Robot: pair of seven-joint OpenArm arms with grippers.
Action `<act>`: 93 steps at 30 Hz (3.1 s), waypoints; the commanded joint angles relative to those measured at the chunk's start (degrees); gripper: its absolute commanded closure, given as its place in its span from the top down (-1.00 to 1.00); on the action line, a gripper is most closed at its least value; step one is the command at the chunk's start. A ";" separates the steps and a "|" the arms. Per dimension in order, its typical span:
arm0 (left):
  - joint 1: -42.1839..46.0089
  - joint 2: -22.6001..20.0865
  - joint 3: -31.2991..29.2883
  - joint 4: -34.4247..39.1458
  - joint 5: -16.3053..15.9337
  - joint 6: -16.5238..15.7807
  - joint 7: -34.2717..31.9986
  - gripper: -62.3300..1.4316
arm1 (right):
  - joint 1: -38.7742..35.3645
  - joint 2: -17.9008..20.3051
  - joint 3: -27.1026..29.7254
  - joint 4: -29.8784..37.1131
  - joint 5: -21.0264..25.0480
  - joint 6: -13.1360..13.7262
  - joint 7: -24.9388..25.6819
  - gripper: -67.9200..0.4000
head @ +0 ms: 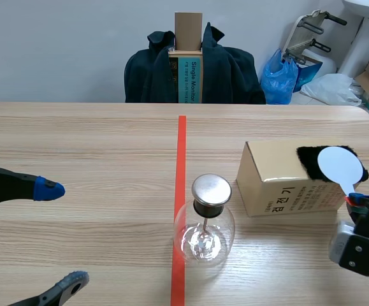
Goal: Do the electroscope experiment.
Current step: 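Rub the plate on the fur, then bring the plate to the electroscope and point at the metal foil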
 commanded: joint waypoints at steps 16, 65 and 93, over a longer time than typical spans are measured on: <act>-0.48 0.31 0.37 0.31 -0.61 -0.09 -0.98 1.00 | -1.68 0.68 -0.17 1.81 -0.13 0.46 -6.97 -0.96; -9.42 0.28 3.48 -7.17 -0.61 -0.31 5.55 -0.21 | -1.84 1.14 12.81 29.62 14.91 0.46 -6.36 -0.96; -42.42 15.93 29.44 -48.33 3.54 -3.30 -7.30 -0.89 | 0.81 1.11 11.04 37.07 24.59 0.42 -3.91 -0.96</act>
